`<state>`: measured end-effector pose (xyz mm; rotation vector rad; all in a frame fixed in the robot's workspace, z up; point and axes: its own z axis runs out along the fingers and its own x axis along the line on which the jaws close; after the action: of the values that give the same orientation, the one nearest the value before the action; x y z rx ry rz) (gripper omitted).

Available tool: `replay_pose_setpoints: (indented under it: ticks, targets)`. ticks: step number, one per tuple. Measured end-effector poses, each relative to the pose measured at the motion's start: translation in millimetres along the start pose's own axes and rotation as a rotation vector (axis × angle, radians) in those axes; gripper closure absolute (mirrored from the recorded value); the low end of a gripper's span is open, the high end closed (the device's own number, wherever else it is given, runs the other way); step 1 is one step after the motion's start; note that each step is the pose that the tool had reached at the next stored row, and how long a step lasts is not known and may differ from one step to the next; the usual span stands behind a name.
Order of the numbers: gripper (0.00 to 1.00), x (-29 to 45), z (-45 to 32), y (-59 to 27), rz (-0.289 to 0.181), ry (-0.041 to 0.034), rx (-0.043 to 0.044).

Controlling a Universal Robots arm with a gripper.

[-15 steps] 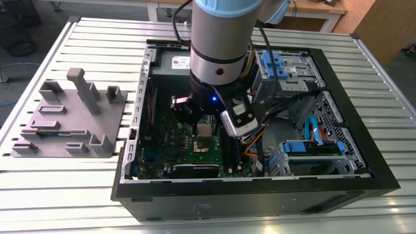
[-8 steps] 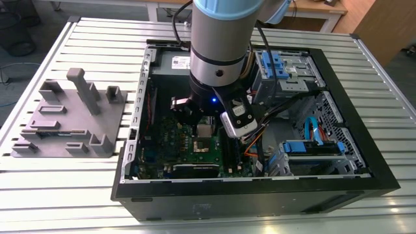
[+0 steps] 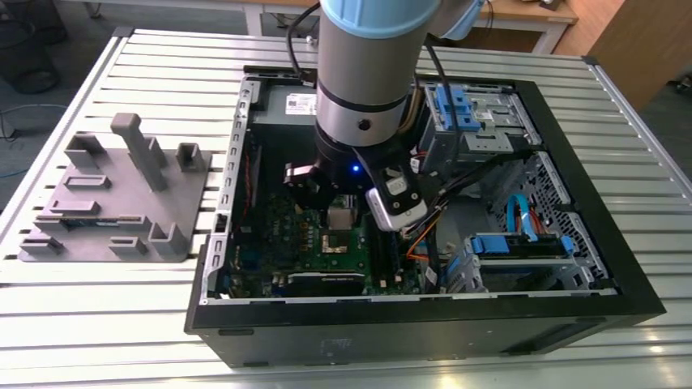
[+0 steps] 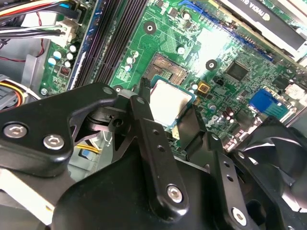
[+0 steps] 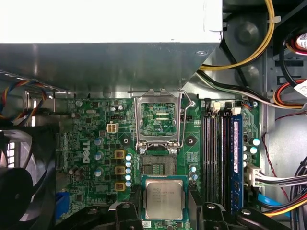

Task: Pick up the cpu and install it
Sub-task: 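Place the cpu into insertion slot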

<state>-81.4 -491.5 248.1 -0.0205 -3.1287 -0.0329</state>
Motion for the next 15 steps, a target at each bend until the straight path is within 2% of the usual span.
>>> replay_pose_setpoints:
  ticks: [8, 15]
  targets:
    - [0.53, -0.1, 7.3, -0.1, 0.000, 0.0000, 0.0006]
    - [0.53, -0.1, 8.5, -0.2, 0.000, -0.0001, 0.0005]
